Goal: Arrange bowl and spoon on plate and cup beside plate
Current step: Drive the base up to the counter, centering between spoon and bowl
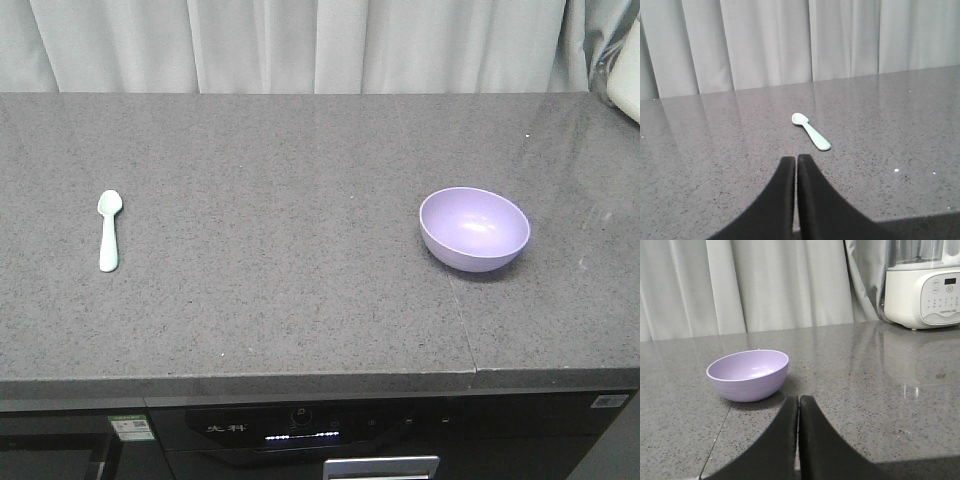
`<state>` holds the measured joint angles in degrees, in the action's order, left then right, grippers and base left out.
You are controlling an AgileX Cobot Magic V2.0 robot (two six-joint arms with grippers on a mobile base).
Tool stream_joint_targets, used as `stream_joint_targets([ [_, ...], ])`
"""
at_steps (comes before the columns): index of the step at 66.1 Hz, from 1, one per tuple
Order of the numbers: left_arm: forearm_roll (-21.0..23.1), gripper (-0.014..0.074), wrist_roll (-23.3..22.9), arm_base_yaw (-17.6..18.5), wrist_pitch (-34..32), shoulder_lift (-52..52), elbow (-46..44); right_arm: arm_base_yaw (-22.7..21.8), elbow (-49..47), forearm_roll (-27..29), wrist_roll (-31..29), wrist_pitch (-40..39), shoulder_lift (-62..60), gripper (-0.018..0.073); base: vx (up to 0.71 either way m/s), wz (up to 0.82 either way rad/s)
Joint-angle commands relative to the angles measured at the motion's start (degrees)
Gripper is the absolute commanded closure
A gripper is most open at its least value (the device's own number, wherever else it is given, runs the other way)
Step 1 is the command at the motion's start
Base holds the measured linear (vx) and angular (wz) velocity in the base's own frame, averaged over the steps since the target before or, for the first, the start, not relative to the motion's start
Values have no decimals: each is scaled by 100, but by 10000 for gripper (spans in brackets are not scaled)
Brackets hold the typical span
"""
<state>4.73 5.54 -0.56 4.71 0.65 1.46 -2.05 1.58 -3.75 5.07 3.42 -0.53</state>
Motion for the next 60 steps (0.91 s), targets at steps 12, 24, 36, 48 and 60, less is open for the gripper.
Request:
stream_joint_targets([
  [12, 49, 602, -46, 0, -394, 85, 172, -21, 91, -19, 7, -430, -78, 564, 4, 0],
  [24, 49, 602, -46, 0, -394, 85, 172, -21, 91, -19, 7, -430, -78, 564, 3, 0],
  [36, 49, 602, -46, 0, -394, 85, 172, -21, 91, -19, 7, -435, -78, 564, 3, 0],
  [48, 49, 602, -46, 0, -394, 85, 172, -21, 91, -19, 7, -435, -78, 564, 3, 0],
  [60, 49, 602, -46, 0, -394, 85, 172, -21, 91, -19, 7, -435, -78, 564, 3, 0],
])
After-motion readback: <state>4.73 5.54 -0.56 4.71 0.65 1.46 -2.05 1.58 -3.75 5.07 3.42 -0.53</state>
